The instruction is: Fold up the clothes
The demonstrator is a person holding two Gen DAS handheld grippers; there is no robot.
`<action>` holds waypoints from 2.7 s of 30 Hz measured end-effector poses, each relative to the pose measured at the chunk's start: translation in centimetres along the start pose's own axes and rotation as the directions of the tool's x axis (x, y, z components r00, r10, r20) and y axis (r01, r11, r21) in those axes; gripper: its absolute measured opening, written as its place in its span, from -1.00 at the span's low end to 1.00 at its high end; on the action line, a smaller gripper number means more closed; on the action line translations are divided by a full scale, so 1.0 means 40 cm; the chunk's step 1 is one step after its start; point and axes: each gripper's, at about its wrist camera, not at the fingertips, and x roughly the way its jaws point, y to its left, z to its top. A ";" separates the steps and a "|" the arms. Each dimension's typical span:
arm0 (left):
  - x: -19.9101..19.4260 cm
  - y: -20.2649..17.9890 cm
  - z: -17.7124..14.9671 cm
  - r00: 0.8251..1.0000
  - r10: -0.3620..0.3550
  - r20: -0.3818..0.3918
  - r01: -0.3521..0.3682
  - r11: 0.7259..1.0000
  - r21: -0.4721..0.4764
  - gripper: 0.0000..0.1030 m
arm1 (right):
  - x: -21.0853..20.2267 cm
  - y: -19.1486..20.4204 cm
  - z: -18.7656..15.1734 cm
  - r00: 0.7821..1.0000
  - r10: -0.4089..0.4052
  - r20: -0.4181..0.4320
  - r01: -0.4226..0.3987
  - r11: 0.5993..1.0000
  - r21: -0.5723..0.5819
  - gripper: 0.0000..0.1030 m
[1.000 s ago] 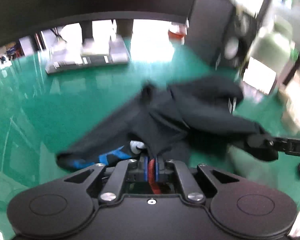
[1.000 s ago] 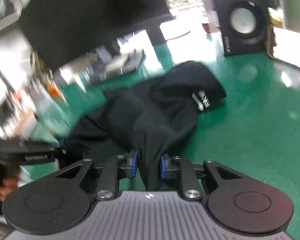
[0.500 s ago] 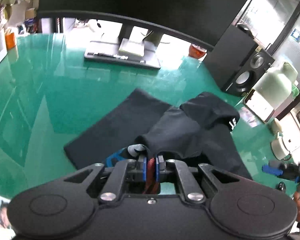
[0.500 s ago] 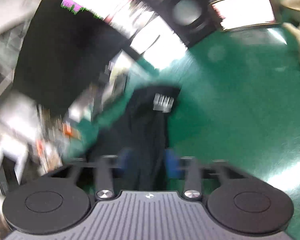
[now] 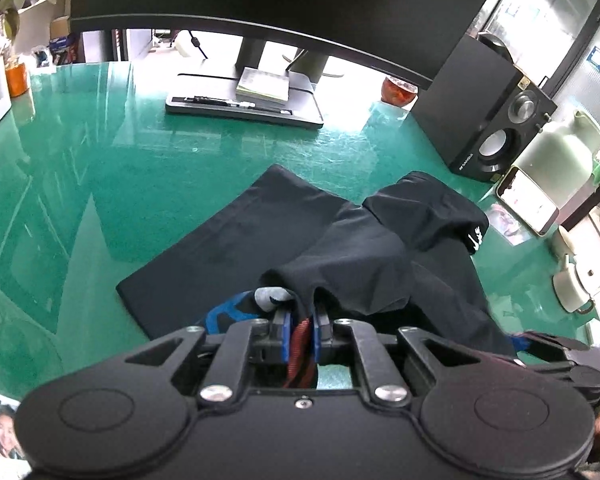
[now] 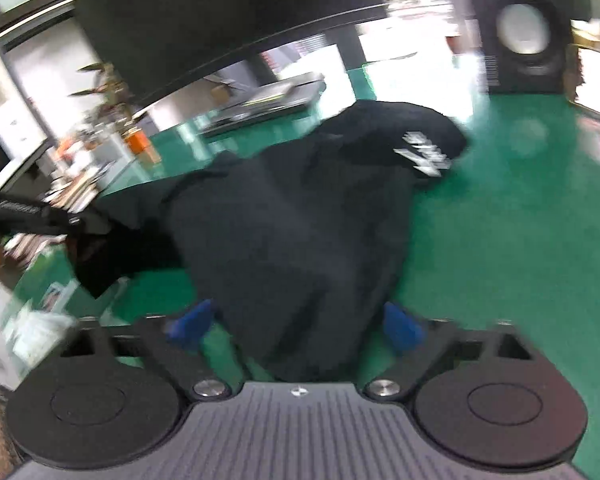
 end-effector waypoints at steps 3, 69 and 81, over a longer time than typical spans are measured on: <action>-0.027 0.011 0.024 0.999 -0.018 0.035 0.018 1.000 -0.011 -0.80 | -0.019 -0.040 0.043 0.995 0.098 0.025 -0.100 0.983 0.157 -0.73; 0.027 0.174 -0.154 0.904 -0.292 -0.311 0.167 0.914 -0.370 -0.29 | -0.212 -0.258 -0.154 0.963 0.261 0.069 -0.229 0.653 0.722 -0.24; -0.051 0.163 -0.008 0.994 0.043 -0.101 -0.053 0.993 -0.101 0.37 | -0.242 -0.327 -0.056 0.977 0.001 0.212 -0.146 0.726 0.672 0.99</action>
